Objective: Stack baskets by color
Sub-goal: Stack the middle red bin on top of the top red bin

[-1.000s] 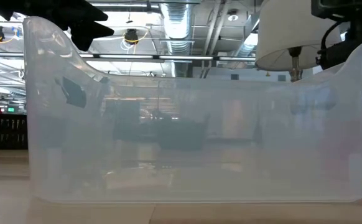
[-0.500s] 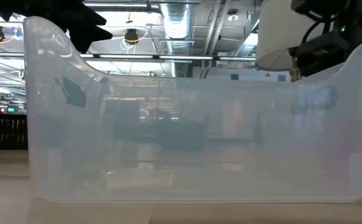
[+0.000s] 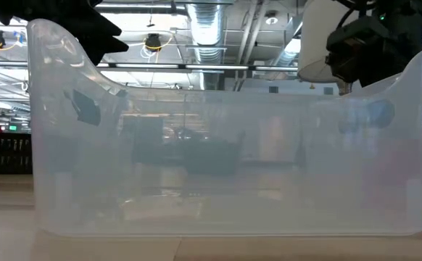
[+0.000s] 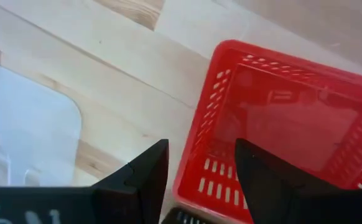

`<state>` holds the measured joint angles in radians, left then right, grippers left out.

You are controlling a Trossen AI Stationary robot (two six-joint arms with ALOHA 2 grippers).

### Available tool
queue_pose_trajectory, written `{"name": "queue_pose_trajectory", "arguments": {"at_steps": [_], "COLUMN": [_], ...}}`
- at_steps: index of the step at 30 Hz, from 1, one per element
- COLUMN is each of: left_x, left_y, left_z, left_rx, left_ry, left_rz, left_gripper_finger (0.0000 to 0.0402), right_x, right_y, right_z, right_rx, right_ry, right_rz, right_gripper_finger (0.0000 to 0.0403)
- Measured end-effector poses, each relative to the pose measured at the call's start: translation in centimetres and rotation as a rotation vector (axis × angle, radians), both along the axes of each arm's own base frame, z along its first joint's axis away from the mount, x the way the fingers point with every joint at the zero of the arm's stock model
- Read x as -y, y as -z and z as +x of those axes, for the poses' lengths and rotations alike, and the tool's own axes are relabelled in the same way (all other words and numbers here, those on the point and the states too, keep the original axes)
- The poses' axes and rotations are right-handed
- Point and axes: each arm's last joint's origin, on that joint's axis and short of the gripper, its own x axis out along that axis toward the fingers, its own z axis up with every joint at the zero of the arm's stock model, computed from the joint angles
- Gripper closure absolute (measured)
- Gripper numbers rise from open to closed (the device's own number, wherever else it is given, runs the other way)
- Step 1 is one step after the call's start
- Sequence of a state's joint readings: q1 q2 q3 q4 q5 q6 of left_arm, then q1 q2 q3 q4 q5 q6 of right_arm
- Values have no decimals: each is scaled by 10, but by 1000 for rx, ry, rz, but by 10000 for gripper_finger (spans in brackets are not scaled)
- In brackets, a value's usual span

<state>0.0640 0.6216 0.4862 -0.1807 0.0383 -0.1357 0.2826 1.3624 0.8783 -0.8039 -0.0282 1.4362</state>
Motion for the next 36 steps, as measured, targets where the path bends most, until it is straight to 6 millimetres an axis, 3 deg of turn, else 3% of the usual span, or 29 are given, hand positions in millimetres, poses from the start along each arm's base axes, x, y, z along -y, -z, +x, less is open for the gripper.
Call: {"name": "queue_pose_trajectory", "arguments": {"at_steps": [13,16,19,24,31,36], "left_x": [0,0,0,0,0,0], "left_y": [2,3,4,4,7,6], "left_z": [-1,-1,-1,-1,-3,-2], "left_rx": [-27,-37,-42,-46,-77,-71], "left_ry": [0,0,0,0,2,4], "left_rz": [-1,-2,-3,-3,-6,0], "left_gripper_finger": [212,212,212,212,212,212], "right_x": [-11,-12,-13,-12,-17,-28], "right_y": [48,52,52,45,17,-27], "right_z": [23,25,24,20,9,2], "right_rx": [-136,-143,-146,-132,-17,253], "right_ry": [-27,-22,-13,9,73,71], "right_rz": [-23,-15,-13,-44,-15,44], "right_gripper_finger": [203,232,288,388,396,393]}}
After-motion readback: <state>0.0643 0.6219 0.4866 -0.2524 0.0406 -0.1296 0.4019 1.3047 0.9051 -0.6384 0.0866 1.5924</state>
